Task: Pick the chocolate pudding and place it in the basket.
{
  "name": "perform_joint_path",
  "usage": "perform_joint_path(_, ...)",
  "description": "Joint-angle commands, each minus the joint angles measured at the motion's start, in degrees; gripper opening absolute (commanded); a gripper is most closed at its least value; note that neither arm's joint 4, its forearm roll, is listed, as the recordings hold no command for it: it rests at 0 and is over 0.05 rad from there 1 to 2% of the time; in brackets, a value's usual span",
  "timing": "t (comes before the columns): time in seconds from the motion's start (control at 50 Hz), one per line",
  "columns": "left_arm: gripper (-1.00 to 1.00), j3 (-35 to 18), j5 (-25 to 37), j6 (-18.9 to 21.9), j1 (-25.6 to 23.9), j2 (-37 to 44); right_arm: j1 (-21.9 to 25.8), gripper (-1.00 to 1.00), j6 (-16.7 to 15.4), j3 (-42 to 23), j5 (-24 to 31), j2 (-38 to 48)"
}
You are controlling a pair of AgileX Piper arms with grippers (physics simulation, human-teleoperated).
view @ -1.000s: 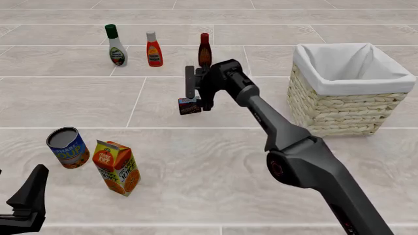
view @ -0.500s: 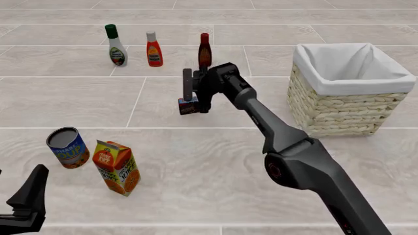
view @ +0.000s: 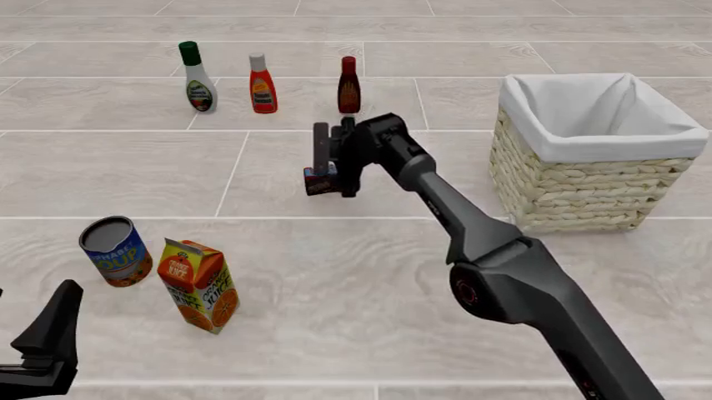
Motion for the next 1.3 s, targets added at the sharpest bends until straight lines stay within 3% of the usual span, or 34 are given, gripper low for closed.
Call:
perform_joint_path(0.02,1.00,0.1,-0.1,0.0,0.0,0.0,-1.0,1.00,0.0,0.1,-0.8,0.8)
perform_joint_path(0.96,1.00,0.1,-0.1,0.0,0.0,0.0,-1.5,1.00,0.9,0.1,-2.4,3.2)
perform_joint_path(0.98,1.00,0.1,-0.1,0.0,0.0,0.0,-1.3,1.00,-0.4,-0.1,-3.9,3.6)
perform_joint_path(1.0,1.00,0.1,-0.1,0.0,0.0,0.0,-1.4,1.00,1.1,0.0,-3.0,3.3)
perform_joint_path(1.3,1.00,0.1,-0.1,0.0,0.0,0.0,-0.6,1.00,1.5,0.1,-3.7,3.0)
